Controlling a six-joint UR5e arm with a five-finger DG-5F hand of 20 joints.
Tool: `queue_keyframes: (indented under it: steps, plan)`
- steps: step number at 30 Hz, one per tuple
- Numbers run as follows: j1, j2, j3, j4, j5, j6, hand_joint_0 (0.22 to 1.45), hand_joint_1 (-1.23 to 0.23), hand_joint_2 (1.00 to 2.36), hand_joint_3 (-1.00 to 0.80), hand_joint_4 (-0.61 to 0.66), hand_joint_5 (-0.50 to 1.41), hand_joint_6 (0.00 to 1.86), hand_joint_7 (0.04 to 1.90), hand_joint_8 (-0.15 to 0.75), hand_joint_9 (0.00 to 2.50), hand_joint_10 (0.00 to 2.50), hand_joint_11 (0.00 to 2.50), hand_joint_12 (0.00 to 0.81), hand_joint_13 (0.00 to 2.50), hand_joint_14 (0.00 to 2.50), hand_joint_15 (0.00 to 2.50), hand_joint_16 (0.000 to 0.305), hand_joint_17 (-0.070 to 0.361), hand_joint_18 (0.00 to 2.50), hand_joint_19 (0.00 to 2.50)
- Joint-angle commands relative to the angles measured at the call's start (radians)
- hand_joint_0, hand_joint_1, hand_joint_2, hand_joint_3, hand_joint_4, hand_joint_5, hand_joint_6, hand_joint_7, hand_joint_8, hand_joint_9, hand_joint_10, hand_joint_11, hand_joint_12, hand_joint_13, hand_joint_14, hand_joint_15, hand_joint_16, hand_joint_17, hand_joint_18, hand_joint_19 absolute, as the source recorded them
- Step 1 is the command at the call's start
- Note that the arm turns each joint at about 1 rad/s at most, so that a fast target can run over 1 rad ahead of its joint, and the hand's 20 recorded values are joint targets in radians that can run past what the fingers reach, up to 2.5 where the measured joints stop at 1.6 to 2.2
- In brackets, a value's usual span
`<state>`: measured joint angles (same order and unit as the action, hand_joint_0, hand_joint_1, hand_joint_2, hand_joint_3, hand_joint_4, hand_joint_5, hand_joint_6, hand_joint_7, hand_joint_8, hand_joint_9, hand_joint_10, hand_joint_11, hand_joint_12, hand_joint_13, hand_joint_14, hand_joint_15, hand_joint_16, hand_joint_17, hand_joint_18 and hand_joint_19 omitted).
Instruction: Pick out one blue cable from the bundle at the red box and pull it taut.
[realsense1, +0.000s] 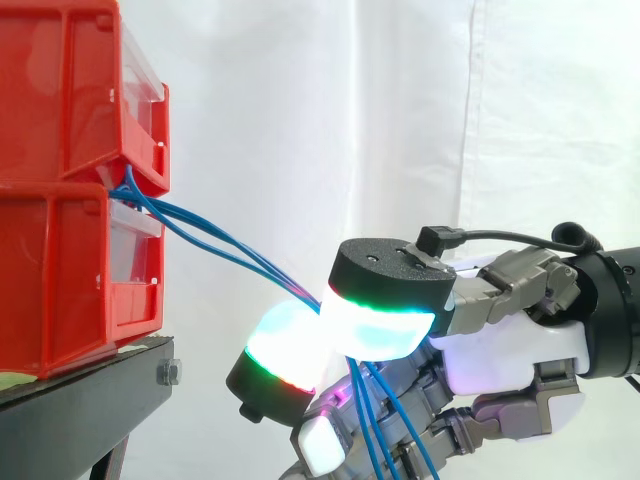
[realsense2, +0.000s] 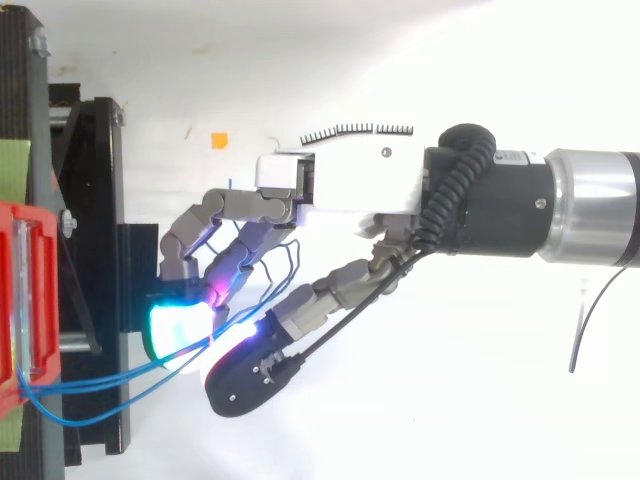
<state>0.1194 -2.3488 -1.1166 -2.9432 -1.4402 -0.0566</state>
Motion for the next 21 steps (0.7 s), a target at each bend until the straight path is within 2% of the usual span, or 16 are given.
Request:
queue_keyframes:
  steps: [1, 4, 8, 13, 21]
  plan:
    - [0.002, 0.0, 0.0, -0.005, -0.005, -0.003, 0.71, -0.84, 1.0, -0.46, -0.02, -0.16, 0.94, 0.95, 0.316, 0.92, 0.02, 0.48, 0.295, 0.74, 0.01, 0.22, 0.04, 0.091, 0.69, 0.3]
    - [0.003, -0.001, -0.002, -0.005, -0.005, -0.005, 0.7, -0.82, 1.0, -0.46, -0.01, -0.16, 0.94, 0.96, 0.319, 0.93, 0.02, 0.48, 0.291, 0.74, 0.01, 0.22, 0.04, 0.09, 0.68, 0.3]
    - [0.005, 0.0, 0.0, -0.005, -0.002, -0.005, 0.62, -0.74, 1.0, -0.5, 0.08, -0.15, 0.92, 0.85, 0.317, 0.94, 0.02, 0.48, 0.288, 0.73, 0.01, 0.23, 0.039, 0.087, 0.67, 0.32]
    - [0.005, -0.001, 0.0, -0.005, -0.002, -0.005, 0.52, -0.73, 1.0, -0.5, 0.1, -0.15, 0.91, 0.88, 0.331, 0.96, 0.02, 0.47, 0.302, 0.74, 0.01, 0.24, 0.042, 0.094, 0.68, 0.32]
    - [0.005, 0.0, 0.0, -0.002, -0.003, -0.008, 0.52, -0.7, 1.0, -0.5, 0.1, -0.14, 0.9, 0.88, 0.33, 0.96, 0.02, 0.47, 0.298, 0.74, 0.01, 0.23, 0.041, 0.092, 0.69, 0.33]
